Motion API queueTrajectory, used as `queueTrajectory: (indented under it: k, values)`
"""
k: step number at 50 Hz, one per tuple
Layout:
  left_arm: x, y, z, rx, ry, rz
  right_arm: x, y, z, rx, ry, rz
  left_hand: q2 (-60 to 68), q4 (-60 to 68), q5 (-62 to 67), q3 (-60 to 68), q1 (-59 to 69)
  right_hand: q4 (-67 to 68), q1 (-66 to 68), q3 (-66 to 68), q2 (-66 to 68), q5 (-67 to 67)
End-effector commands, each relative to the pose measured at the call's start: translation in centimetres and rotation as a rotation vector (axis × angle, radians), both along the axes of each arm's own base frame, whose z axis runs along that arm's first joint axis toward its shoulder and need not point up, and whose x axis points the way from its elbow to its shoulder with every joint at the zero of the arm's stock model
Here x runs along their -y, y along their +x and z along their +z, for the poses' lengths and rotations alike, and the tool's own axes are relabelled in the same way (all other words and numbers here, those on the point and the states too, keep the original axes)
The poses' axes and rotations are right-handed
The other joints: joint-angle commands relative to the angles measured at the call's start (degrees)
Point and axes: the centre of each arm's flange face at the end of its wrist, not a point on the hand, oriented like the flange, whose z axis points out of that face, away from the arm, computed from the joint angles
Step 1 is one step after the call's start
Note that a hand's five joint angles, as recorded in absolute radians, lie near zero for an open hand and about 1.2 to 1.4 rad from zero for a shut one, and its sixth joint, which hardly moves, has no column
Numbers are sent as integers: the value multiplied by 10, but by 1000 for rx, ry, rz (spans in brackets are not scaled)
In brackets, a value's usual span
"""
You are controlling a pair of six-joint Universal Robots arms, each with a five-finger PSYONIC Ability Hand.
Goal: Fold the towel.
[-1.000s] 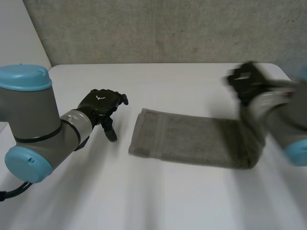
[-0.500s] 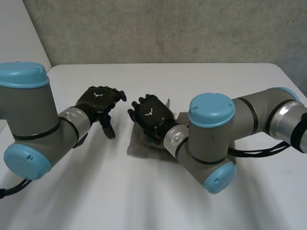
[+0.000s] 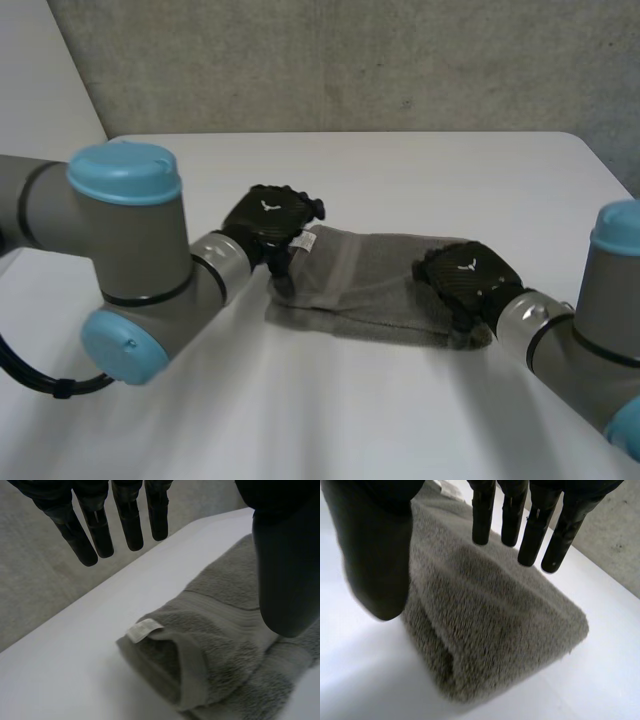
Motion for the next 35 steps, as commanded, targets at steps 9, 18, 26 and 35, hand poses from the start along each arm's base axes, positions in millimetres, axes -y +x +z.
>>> queueTrajectory:
  k: [9, 18, 26, 35]
  values:
    - [-8, -1, -9, 21, 22, 25, 27, -32, -44, -171, -74, -170, -55, -56, -132, -42, -51, 423, 421, 421, 421, 416]
    - [-8, 1, -6, 17, 19, 31, 36, -34, -38, -249, -142, -170, -55, -56, -132, -42, -51, 575, 573, 573, 573, 568]
    - [-4, 7, 11, -8, -15, 52, 53, -20, 1, -317, -350, -116, -58, -59, -136, -45, -55, 575, 573, 573, 573, 568]
    - [5, 16, 28, -65, -31, 105, -35, 88, -1, -321, -530, 396, -63, -64, -141, -50, -60, 575, 573, 573, 573, 568]
